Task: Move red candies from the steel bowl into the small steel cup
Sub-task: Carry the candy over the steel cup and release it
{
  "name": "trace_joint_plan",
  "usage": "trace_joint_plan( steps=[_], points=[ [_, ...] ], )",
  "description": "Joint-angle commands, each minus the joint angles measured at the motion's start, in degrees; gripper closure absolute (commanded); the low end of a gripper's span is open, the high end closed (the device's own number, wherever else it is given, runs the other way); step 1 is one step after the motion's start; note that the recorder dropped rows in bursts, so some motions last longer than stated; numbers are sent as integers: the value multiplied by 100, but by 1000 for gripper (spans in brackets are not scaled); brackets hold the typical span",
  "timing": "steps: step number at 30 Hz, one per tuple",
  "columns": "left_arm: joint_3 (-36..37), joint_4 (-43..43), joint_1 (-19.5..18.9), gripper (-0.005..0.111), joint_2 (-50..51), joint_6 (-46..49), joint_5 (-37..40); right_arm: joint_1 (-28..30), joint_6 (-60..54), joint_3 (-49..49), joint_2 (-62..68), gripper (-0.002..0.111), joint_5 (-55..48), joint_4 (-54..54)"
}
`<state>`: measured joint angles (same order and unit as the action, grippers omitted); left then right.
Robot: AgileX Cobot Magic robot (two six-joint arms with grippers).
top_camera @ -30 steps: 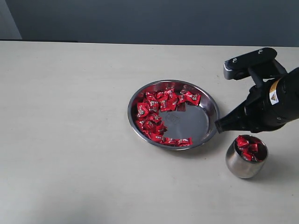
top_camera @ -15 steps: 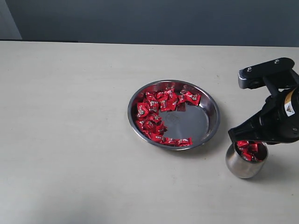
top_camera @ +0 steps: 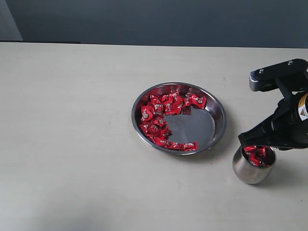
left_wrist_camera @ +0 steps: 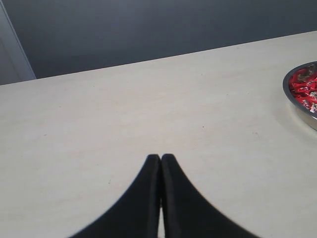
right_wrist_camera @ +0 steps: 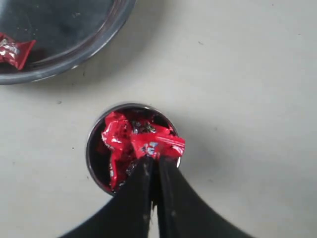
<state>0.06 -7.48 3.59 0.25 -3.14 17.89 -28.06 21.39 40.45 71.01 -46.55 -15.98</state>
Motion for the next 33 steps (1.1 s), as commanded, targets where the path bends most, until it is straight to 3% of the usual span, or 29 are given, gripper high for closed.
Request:
trace_joint_plan(
  steps=[1,6,12,33],
  points=[
    [-6,-9,47,106,-25,-32,-30,3,5,-20,-48,105,-37,2],
    [-6,-9,47,106,-25,-32,-30,3,5,-20,-48,105,-60,2],
    [-6,-9,47,106,-25,-32,-30,3,-33,-20,-48,96,-8,17],
    [-6,-9,47,106,-25,-32,-30,3,-251,-20,366,96,201,151]
  ],
)
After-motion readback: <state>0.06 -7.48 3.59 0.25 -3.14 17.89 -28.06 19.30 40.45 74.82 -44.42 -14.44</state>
